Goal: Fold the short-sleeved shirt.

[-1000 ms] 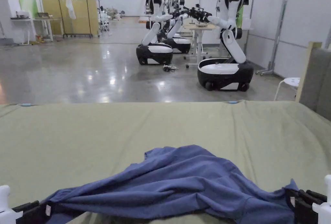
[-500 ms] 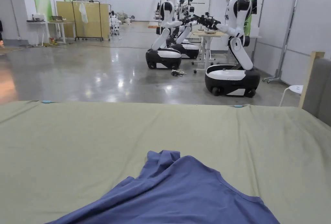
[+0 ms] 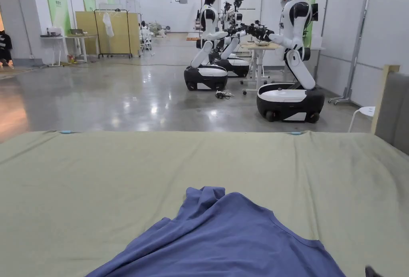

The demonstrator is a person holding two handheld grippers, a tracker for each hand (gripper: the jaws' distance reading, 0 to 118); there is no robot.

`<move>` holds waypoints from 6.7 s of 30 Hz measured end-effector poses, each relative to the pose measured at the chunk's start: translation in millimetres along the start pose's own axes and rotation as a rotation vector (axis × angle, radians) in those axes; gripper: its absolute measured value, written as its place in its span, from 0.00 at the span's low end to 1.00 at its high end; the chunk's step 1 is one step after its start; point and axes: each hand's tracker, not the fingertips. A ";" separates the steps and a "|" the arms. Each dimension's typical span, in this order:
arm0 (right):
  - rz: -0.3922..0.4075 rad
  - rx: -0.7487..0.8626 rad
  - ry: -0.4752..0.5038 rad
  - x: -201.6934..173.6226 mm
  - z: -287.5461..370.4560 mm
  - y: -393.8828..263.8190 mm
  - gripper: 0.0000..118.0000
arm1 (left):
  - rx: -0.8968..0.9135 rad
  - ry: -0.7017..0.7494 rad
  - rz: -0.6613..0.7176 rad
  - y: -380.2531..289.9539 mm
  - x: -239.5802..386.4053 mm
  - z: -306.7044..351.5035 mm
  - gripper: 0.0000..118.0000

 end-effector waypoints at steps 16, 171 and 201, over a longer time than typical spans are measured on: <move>-0.109 0.168 0.135 -29.2 25.3 69.8 0.03 | 0.304 0.005 -0.174 40.1 52.4 76.4 0.01; -0.249 -0.472 0.409 -3.3 -20.3 -75.5 0.04 | -0.291 -0.048 -0.279 -66.2 3.2 -19.4 0.07; -0.089 0.060 0.326 -31.4 50.0 20.2 0.03 | 0.173 -0.185 -0.133 -2.4 44.1 91.0 0.00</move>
